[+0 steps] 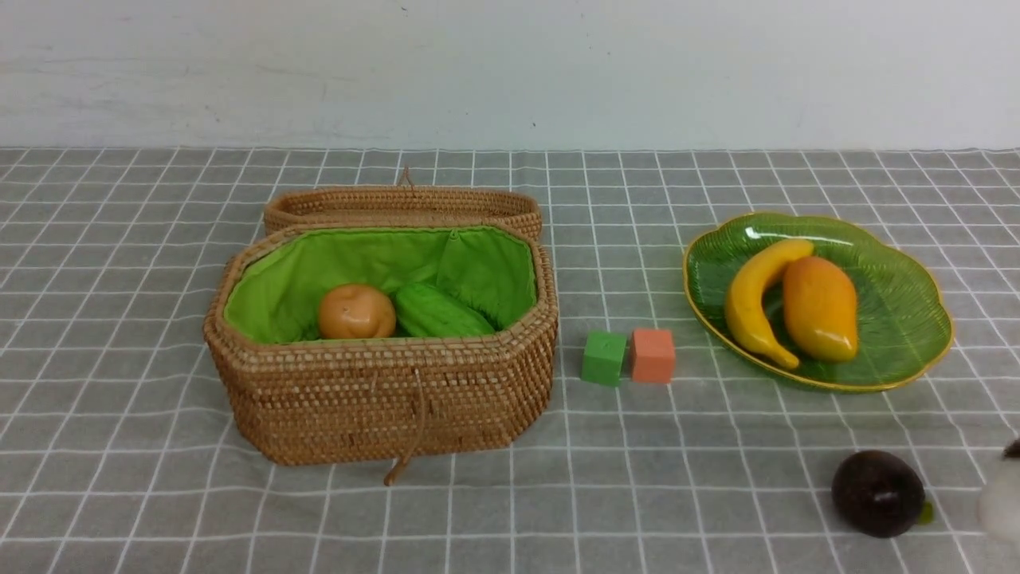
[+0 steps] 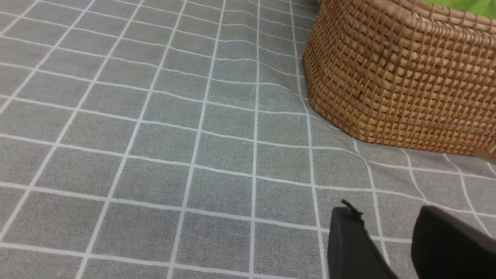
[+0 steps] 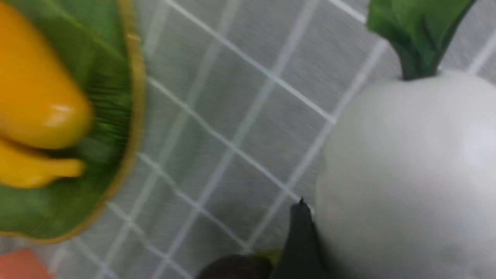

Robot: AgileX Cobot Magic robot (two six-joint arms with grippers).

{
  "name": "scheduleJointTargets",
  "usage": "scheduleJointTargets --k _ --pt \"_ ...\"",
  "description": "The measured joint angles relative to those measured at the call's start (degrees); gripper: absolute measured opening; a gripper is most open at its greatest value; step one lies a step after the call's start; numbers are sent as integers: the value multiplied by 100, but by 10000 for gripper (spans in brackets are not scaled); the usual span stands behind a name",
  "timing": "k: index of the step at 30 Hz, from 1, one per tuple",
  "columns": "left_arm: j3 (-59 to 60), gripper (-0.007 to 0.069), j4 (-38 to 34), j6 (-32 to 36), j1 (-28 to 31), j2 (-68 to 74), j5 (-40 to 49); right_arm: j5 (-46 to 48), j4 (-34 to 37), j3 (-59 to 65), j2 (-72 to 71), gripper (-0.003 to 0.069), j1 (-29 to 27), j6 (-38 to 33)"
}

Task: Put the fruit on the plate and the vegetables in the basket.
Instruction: Take a daikon with your right arm and place it on the basket on the left.

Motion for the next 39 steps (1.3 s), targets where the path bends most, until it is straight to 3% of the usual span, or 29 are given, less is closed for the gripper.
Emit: scheduleJointTargets --k 5,6,7,8,9,10,11,12,13,14,16,21,25,30,35,39 --pt "0 239 0 0 0 0 0 -142 855 -860 -637 511 610 -1648" --pt "0 239 0 0 0 0 0 -195 1234 -1280 -676 511 971 -2314" --pt "0 239 0 0 0 0 0 -195 1292 -1280 -676 511 1028 -2314" --pt "0 239 0 0 0 0 0 -232 1825 -1773 -599 511 1579 -3236" --pt "0 239 0 0 0 0 0 -240 1825 -1829 -599 511 1579 -3338" --pt "0 239 0 0 0 0 0 -263 2351 -2278 -388 511 2154 -4178" --pt "0 239 0 0 0 0 0 -262 2408 -2388 -357 511 2216 -4386" --pt "0 239 0 0 0 0 0 -275 2850 -2772 -49 511 2712 -5213" --pt "0 239 0 0 0 0 0 -275 2953 -2878 42 511 2834 -5315" --pt "0 239 0 0 0 0 0 -289 3301 -3292 400 511 3237 -6099" --pt "0 239 0 0 0 0 0 -303 3741 -3724 996 511 3755 -6918" --pt "0 239 0 0 0 0 0 -305 4506 -4897 2715 511 4639 -8914" --pt "0 239 0 0 0 0 0 -199 4972 -5920 4273 511 4860 -9599" --pt "0 239 0 0 0 0 0 -265 5507 -6691 5383 511 4835 -9426" --pt "0 239 0 0 0 0 0 -433 5467 -6796 5456 511 4840 -9364" --pt "0 239 0 0 0 0 0 -367 5043 -6817 5397 511 4840 -9174"
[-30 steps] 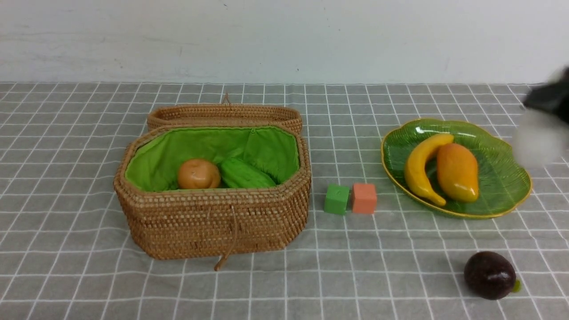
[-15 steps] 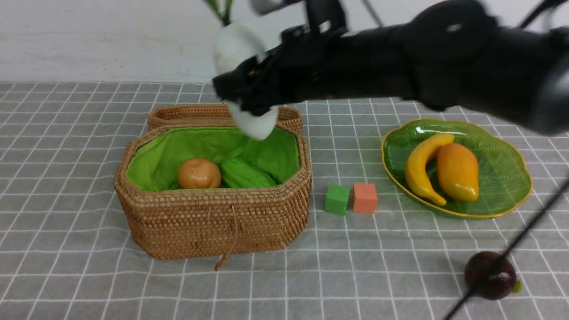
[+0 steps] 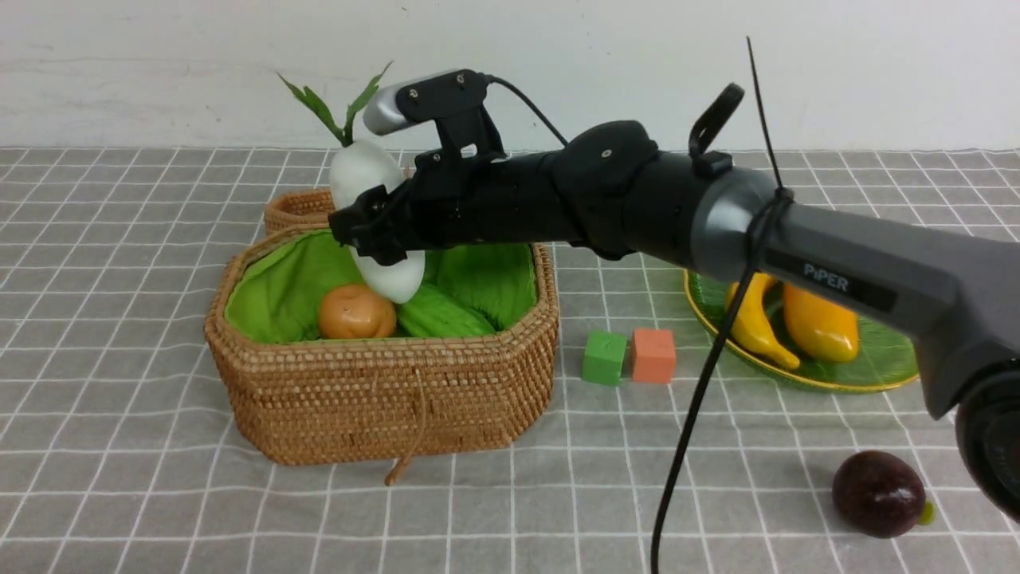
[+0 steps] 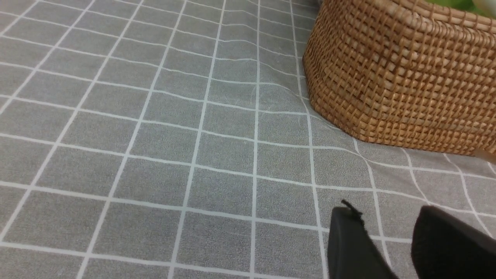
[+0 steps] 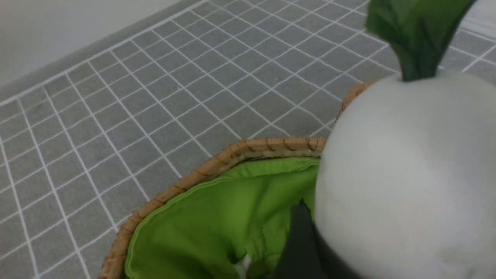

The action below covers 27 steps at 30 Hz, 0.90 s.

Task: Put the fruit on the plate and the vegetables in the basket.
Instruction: Take a daikon with your right arm and place it on the basket on the left, then use the right arm to grab a mangosteen and put it into the right plate

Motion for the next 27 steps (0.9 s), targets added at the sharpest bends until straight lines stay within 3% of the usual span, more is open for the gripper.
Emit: scheduleJointTargets --k 4,11,14,16,20,22,27 --pt "0 239 0 0 0 0 0 530 -818 0 -124 520 -11 572" --pt "0 239 0 0 0 0 0 1953 -2923 0 -721 626 -241 2232" --pt "0 239 0 0 0 0 0 2269 -3621 0 -1164 633 -484 3013" --pt "0 239 0 0 0 0 0 2340 -3757 0 -1333 631 -594 3147" --pt "0 239 0 0 0 0 0 2881 -4072 0 -1864 599 -1047 3669" --pt "0 239 0 0 0 0 0 3676 -4501 0 -2222 573 -1549 4081" --pt "0 239 0 0 0 0 0 4659 -5202 405 -2718 560 -2439 4457"
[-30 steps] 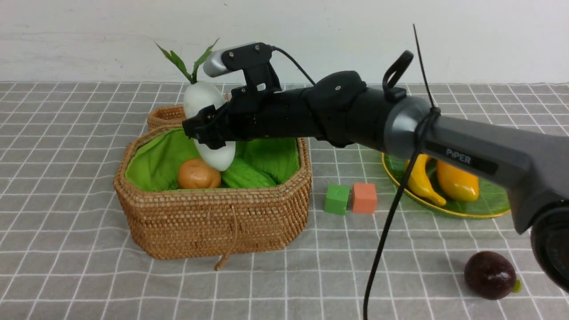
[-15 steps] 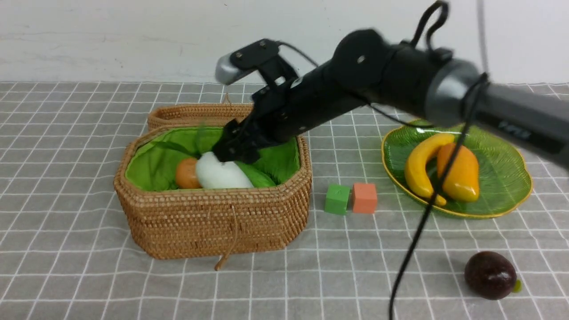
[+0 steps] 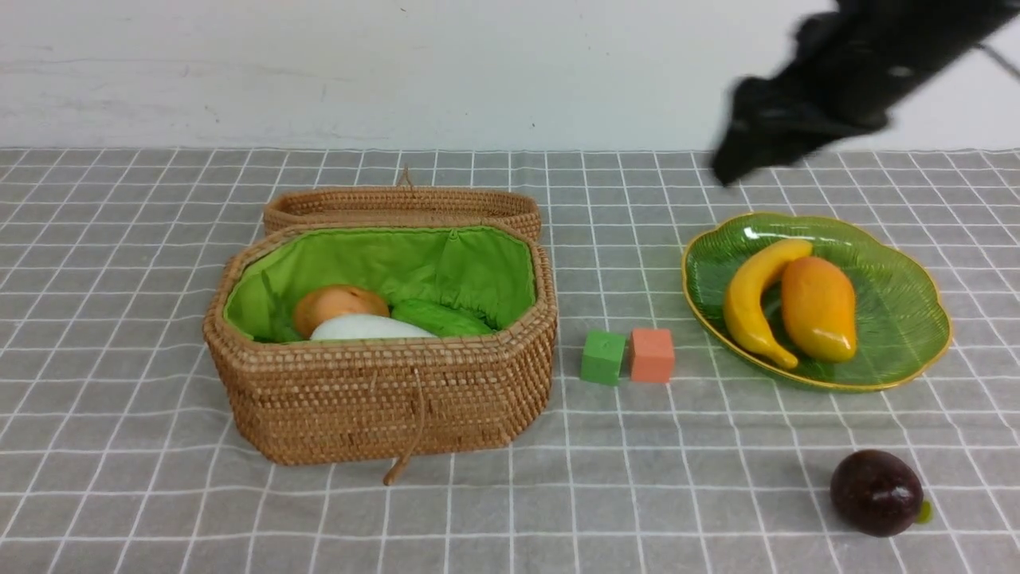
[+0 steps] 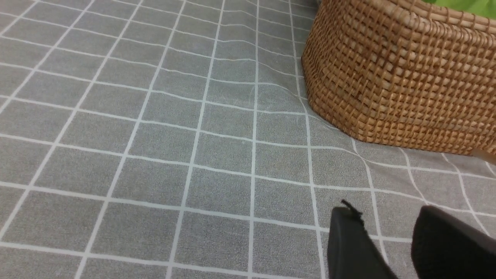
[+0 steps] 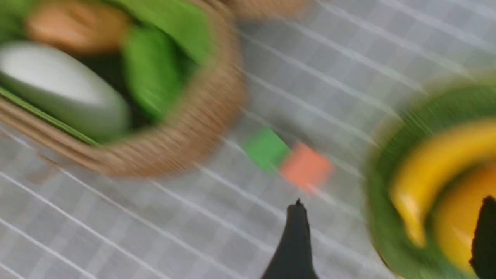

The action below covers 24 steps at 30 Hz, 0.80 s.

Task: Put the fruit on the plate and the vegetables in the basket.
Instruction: Use the right arm to grab a mangosteen and put it into the right plate

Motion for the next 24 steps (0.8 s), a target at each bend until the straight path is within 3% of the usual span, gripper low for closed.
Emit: scheduleJointTargets --k 4,12,19,24 --pt "0 239 0 0 0 0 0 -240 127 1456 -575 560 -478 155" --pt "0 239 0 0 0 0 0 -1264 -371 3790 -1334 579 -523 182" --pt "0 239 0 0 0 0 0 -2069 -458 4642 -1193 608 -523 212" --pt "0 239 0 0 0 0 0 -2289 -464 4715 -779 567 -523 183"
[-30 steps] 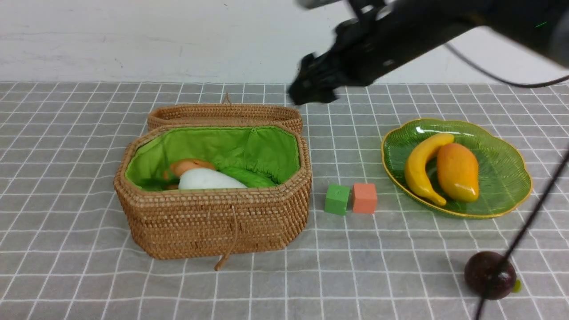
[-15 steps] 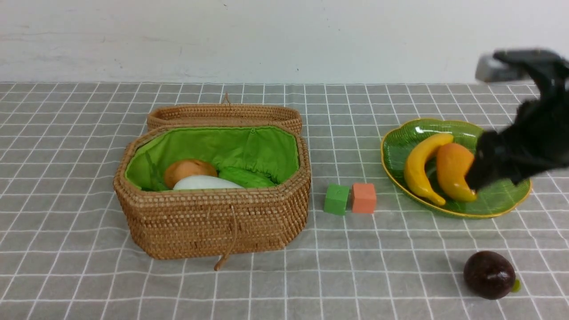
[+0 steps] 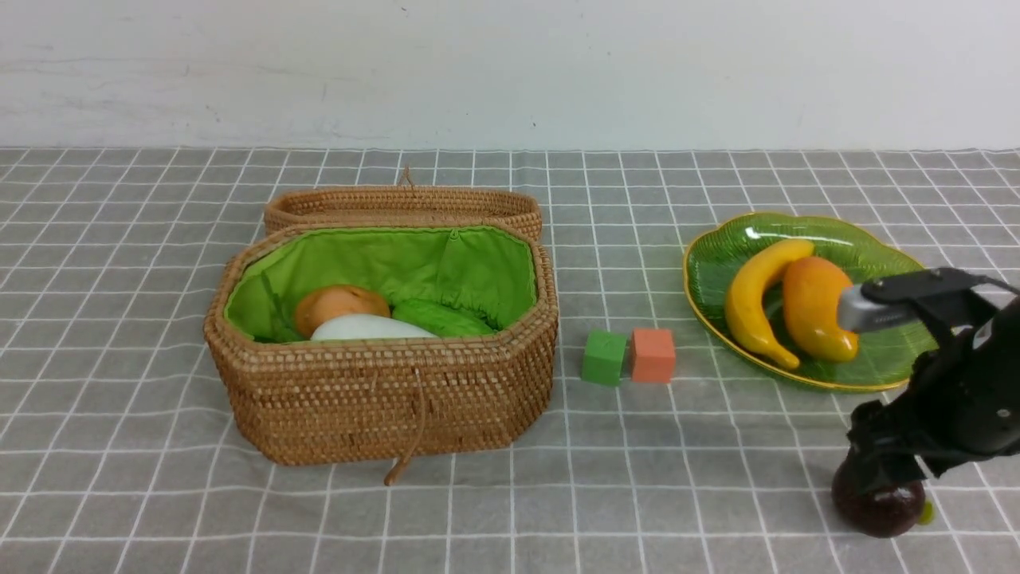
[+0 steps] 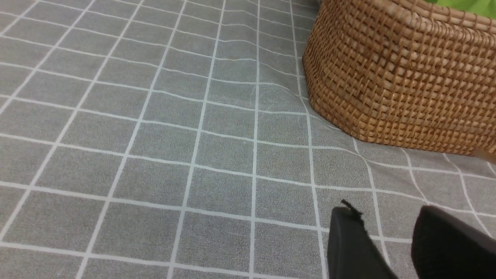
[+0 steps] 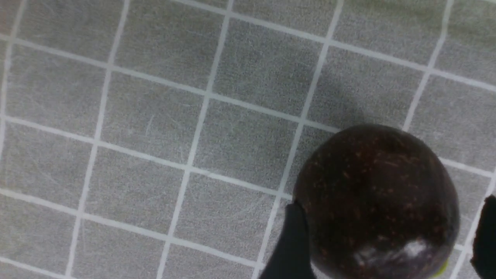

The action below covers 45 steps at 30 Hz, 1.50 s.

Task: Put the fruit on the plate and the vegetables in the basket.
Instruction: Use the right arm to grab a mangosteen and put it into the right plate

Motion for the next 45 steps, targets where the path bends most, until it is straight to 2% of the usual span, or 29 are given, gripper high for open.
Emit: scheduleJointTargets --k 4,9,11,12,13,15,17,22,26,31,34,35,36,37,38,41,45 --pt "0 239 0 0 0 0 0 -5 -18 -11 185 466 0 -206" --pt "0 239 0 0 0 0 0 61 -35 -60 190 465 0 -249" --pt "0 239 0 0 0 0 0 166 -35 -159 158 435 0 -260" --pt "0 239 0 0 0 0 0 235 -35 -261 109 349 0 -260" --pt "0 239 0 0 0 0 0 315 -35 -389 62 218 0 -260" --pt "0 239 0 0 0 0 0 464 -35 -650 -27 52 -5 -260" --pt "0 239 0 0 0 0 0 548 -35 -1007 -110 -7 -20 -260" --pt "0 239 0 0 0 0 0 737 65 -1770 -162 -18 -130 -297" --pt "0 239 0 0 0 0 0 897 172 -1830 -181 1 -81 -372" --pt "0 239 0 0 0 0 0 1177 39 -1254 -188 151 285 -360" --pt "0 239 0 0 0 0 0 1211 -529 -849 -182 430 490 169" --pt "0 239 0 0 0 0 0 1100 -644 -759 -182 497 496 398" --pt "0 239 0 0 0 0 0 1070 -664 -740 -182 513 496 440" --pt "0 239 0 0 0 0 0 821 -759 -599 -182 611 496 714" --pt "0 239 0 0 0 0 0 547 -804 -432 -182 649 496 900" --pt "0 239 0 0 0 0 0 147 -878 -163 -168 668 496 1044" --pt "0 239 0 0 0 0 0 -273 -933 211 47 597 496 1022"
